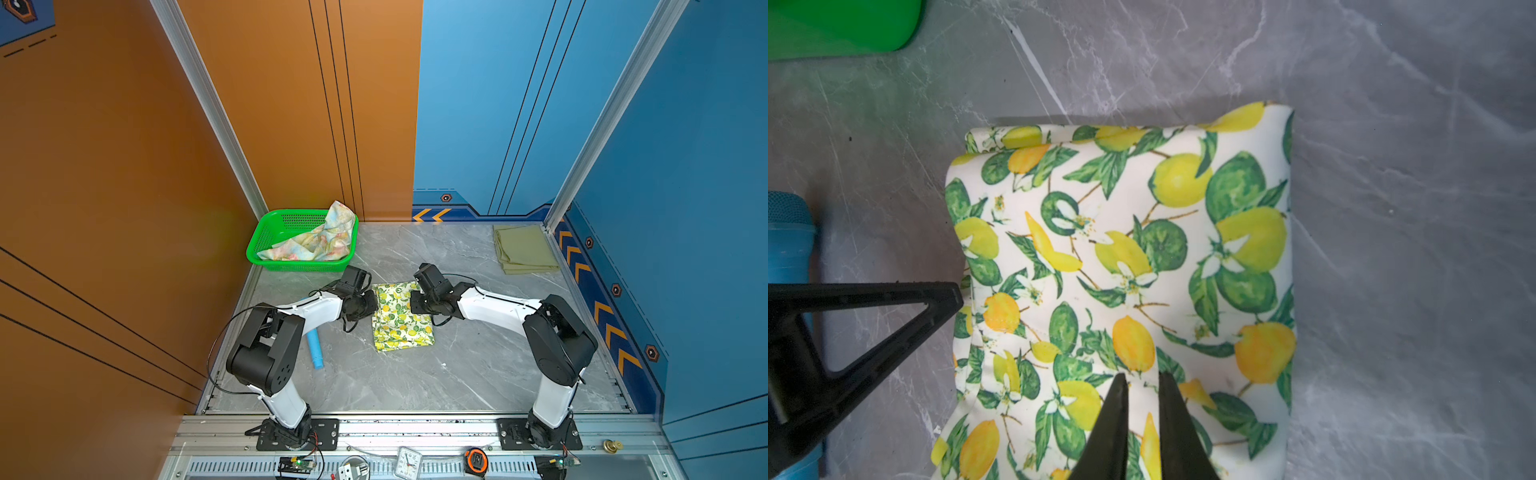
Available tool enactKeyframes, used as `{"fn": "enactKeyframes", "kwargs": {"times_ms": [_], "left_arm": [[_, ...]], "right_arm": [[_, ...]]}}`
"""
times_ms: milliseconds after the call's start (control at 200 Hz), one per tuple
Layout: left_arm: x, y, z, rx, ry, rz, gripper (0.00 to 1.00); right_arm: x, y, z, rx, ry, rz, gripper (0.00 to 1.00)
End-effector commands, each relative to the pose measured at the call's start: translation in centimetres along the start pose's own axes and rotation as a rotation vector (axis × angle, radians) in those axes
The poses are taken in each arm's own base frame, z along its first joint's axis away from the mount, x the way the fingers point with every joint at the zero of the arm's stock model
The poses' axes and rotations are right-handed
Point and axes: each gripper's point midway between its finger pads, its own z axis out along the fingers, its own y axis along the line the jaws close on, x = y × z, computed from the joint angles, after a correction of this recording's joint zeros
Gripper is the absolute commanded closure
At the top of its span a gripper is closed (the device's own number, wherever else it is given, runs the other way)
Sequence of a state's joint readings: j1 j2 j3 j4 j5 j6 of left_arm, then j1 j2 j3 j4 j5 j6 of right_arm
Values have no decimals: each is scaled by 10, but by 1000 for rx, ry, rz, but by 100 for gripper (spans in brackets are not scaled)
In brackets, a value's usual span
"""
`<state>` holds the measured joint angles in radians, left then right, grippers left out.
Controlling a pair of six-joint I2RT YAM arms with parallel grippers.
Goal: Fold and stack skirts
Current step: Smooth out the skirt at the center of the table.
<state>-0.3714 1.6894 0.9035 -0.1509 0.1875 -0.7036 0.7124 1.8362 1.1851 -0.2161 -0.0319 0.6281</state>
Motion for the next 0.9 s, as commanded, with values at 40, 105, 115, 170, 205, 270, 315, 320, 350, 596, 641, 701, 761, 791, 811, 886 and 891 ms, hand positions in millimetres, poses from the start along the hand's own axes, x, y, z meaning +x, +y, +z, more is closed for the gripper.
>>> {"fn": "enactKeyframes", "kwargs": {"times_ms": [40,105,115,170,205,270,315,320,350,596,641,701,761,791,811,886,891], "left_arm": [[5,11,11,-17,22,-4,93],[7,14,14,-22,26,-3,95],[8,14,15,-22,28,-2,95],[9,15,18,-24,34,-3,97],[10,17,20,-24,38,-5,99],[13,17,22,-25,44,-4,100],[13,18,23,-25,45,-3,100],[13,17,23,-25,45,-3,100],[14,18,23,-23,46,-2,100],[16,16,24,-13,49,1,100],[17,16,25,-11,51,2,100],[19,14,27,-5,56,1,100],[21,12,28,-1,60,4,100],[23,12,29,-2,63,6,100],[23,12,29,-2,63,5,100],[24,12,30,2,66,4,100],[25,12,30,1,67,3,100]], "right_arm": [[-4,14,-3,-38,0,11,83],[-4,21,0,-49,4,12,83],[-4,21,1,-49,4,13,83],[-3,24,6,-51,9,24,83],[-1,25,10,-51,16,28,83],[0,25,16,-47,20,38,83],[3,25,21,-41,25,42,83],[3,25,22,-41,26,43,83],[5,25,25,-38,32,47,83],[17,34,50,-67,65,102,83],[21,39,56,-75,74,115,84],[24,47,62,-93,80,130,84],[34,48,73,-89,99,143,84],[35,50,76,-93,101,148,84],[37,51,78,-93,104,151,84],[37,51,80,-97,105,157,84],[37,51,80,-98,104,157,84]]}}
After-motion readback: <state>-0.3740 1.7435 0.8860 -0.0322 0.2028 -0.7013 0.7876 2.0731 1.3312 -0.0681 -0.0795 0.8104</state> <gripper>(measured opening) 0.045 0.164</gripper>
